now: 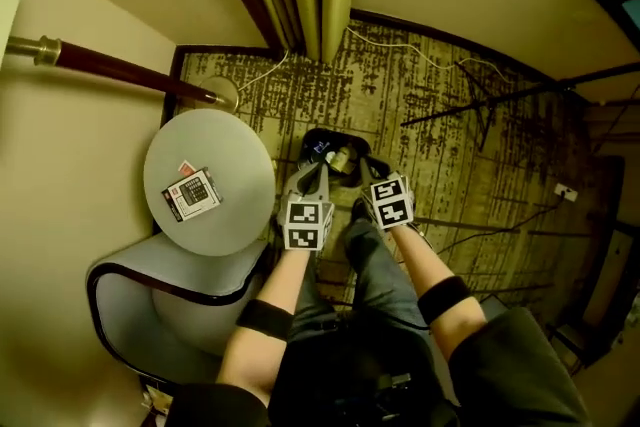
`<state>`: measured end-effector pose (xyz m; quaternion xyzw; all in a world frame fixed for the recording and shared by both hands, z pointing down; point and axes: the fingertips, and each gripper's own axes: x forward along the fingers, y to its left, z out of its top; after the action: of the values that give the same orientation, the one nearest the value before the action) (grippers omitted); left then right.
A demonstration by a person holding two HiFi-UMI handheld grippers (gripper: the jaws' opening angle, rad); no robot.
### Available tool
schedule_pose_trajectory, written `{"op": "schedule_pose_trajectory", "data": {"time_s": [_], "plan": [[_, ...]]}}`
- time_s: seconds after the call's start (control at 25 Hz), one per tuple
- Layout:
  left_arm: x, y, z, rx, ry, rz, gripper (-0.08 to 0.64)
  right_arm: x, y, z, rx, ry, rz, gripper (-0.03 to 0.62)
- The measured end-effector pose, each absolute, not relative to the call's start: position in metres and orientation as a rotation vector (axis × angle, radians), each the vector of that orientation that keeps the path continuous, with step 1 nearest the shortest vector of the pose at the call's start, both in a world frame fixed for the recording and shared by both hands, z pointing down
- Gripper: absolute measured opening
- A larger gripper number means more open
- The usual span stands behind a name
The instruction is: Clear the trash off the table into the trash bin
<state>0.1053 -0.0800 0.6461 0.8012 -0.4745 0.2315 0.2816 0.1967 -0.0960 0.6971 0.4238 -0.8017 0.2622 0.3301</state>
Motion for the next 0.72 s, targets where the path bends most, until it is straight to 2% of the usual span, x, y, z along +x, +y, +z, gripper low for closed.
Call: {"op": "schedule_pose_trajectory", "data": {"time_s": [0.32, 0.72], "plan": [[0.037, -0.063, 0.553, 2.067, -1.546, 0.523, 0.0, 0.141, -0.113, 0.6, 0.978, -2.273, 0.539, 0.002], [-0.127, 0.046, 0.521, 1.723, -1.95, 0.475, 0.0, -0.065, -0.044, 0.535, 0.438, -2.496, 0.342, 0.002]]}}
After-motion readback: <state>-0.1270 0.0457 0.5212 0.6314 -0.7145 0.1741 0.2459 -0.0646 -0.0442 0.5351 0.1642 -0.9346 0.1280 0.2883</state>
